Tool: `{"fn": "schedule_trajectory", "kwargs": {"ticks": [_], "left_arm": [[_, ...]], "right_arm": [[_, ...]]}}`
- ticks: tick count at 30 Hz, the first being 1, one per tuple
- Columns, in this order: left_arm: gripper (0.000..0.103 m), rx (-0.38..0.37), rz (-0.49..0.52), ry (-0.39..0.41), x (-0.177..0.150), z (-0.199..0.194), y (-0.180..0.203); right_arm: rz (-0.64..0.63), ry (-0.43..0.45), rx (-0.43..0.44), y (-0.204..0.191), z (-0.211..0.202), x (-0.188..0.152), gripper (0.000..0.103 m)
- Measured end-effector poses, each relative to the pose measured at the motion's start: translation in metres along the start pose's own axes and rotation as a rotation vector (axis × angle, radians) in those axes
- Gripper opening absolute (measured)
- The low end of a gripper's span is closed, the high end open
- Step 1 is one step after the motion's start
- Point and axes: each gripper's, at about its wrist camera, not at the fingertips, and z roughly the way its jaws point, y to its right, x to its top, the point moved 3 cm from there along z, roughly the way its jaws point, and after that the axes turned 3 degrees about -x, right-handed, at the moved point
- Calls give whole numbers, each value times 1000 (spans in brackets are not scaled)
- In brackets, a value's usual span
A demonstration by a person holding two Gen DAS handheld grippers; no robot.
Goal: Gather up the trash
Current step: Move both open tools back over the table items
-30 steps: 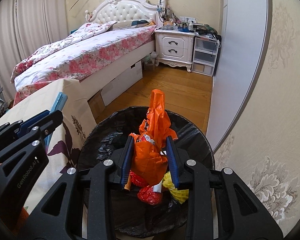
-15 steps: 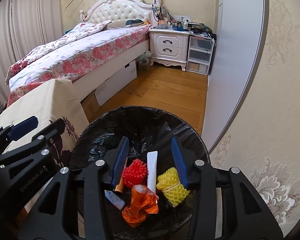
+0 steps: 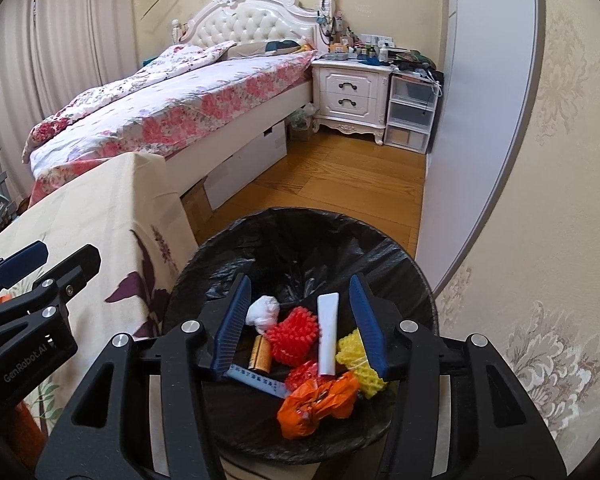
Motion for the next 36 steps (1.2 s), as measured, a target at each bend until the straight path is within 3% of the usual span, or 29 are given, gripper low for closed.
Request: {"fn": "schedule_trajectory", "kwargs": {"ticks": [13, 25, 36], "left_arm": [[70, 114, -100, 15, -29, -55, -76], [70, 258, -215, -1, -77, -95, -159], [70, 350, -316, -3, -119, -128, -223]], "right_arm": [[-98, 4, 109, -63, -30, -13, 51], [-248, -7, 235, -142, -63, -40, 51], [-377, -44, 285, -198, -79, -73, 51]]}}
